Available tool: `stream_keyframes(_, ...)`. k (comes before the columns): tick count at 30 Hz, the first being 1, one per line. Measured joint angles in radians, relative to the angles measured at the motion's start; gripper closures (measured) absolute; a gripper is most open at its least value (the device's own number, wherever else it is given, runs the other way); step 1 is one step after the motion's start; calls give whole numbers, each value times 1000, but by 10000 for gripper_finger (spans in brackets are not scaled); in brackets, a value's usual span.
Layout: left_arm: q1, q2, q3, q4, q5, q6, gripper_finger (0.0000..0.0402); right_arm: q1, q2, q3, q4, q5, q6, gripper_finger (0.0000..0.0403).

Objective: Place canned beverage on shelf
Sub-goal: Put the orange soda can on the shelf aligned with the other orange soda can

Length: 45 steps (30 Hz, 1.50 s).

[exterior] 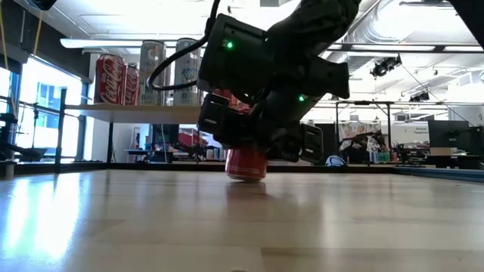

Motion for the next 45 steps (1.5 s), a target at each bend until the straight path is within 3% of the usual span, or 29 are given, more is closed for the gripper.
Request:
stream_keyframes(9, 0, 0, 0, 0, 0, 0, 14, 20, 0, 119, -142, -63, 1, 116)
stream_keyframes(16, 0, 0, 0, 0, 0, 0, 14, 35, 0, 343, -437, -48, 49, 116)
stream_keyframes(24, 0, 0, 0, 0, 0, 0, 14, 22, 0, 582, -657, 84, -27, 116)
stream_keyframes(33, 0, 0, 0, 0, 0, 0, 14, -79, 0, 642, -642, 59, -196, 116)
stream_keyframes(45, 0, 0, 0, 0, 0, 0, 14, -166, 0, 643, -486, -9, -315, 116)
